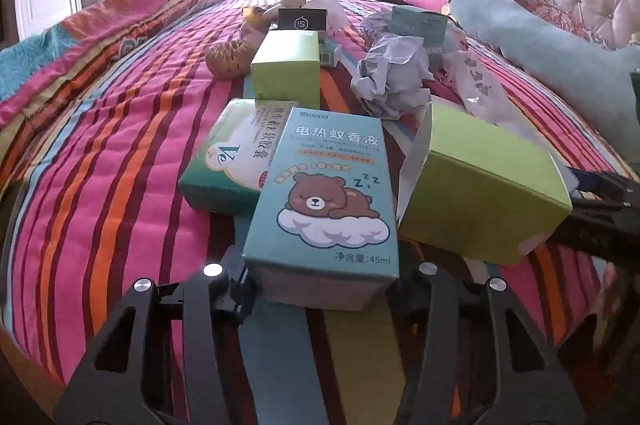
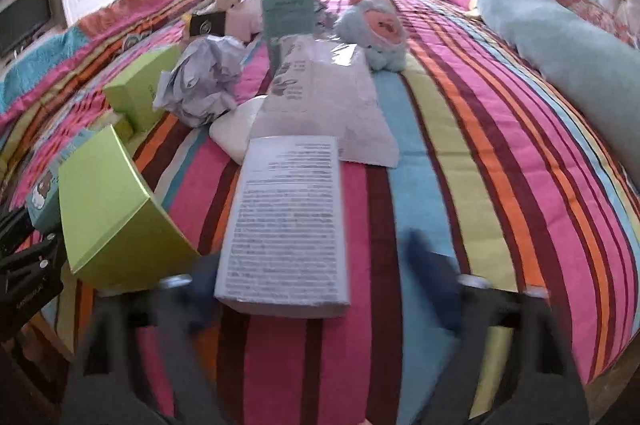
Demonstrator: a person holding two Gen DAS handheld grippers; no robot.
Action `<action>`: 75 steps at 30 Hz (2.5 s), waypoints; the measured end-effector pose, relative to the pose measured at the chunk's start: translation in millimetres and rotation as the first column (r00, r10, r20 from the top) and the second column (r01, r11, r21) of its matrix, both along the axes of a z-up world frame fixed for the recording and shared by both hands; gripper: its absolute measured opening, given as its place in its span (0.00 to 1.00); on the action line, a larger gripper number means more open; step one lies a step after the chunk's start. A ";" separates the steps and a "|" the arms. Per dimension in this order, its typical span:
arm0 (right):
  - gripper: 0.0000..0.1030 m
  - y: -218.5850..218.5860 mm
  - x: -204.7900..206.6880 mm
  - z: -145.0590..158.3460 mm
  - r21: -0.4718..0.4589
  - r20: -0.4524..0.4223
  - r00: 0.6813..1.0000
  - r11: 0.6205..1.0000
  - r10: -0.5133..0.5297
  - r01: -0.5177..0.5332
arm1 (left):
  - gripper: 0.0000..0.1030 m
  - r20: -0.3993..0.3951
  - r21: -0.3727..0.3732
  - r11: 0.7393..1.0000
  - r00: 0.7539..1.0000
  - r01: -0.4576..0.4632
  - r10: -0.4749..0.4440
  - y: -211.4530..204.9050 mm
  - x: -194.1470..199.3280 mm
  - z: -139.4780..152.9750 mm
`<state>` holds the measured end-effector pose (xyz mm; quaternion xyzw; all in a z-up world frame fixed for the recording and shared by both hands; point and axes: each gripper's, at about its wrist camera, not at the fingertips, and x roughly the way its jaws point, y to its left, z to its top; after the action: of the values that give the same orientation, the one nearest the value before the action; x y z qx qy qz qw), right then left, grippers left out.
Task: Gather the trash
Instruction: 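Grasp teal bear box with left tool while right tool grasps white leaflet box, drop both in basket, then grasp green-white medicine box with left tool while right tool grasps green box, drop both in basket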
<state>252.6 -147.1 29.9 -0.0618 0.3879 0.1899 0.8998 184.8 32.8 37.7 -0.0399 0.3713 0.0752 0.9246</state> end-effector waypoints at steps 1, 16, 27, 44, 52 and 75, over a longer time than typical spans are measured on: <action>0.44 -0.2 -1.4 0.9 0.001 -0.001 1.000 1.000 0.005 -0.005 | 0.48 0.001 0.001 1.000 1.000 0.005 -0.005 0.0 -0.8 0.4; 0.44 -64.7 -151.5 14.0 0.267 -0.124 0.980 0.957 0.153 -0.116 | 0.48 -0.011 -0.104 0.962 0.967 0.253 -0.256 -8.3 -161.2 13.6; 0.44 -9.5 -221.8 -176.0 0.156 -0.656 0.730 0.981 0.189 -0.114 | 0.48 -0.541 -0.204 0.933 0.760 0.297 -0.360 -71.3 -182.4 -182.9; 0.81 -31.6 -213.8 -158.9 0.108 -0.569 0.817 0.993 0.096 -0.041 | 0.85 -0.482 -0.148 0.971 0.843 0.189 -0.238 -48.2 -186.0 -169.3; 0.81 -37.0 -184.8 -33.0 0.189 -0.146 0.965 0.964 0.218 -0.189 | 0.85 -0.134 -0.102 0.992 0.987 0.071 -0.084 9.4 -169.7 -31.3; 0.81 56.5 -33.2 25.4 0.008 0.123 0.916 0.922 0.383 -0.386 | 0.85 -0.085 0.028 1.000 0.996 -0.005 0.008 60.2 52.6 -1.0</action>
<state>219.4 -90.7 55.3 -0.1333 0.3105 0.3653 0.8674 237.4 93.0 36.8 -0.0249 0.4091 0.0852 0.9082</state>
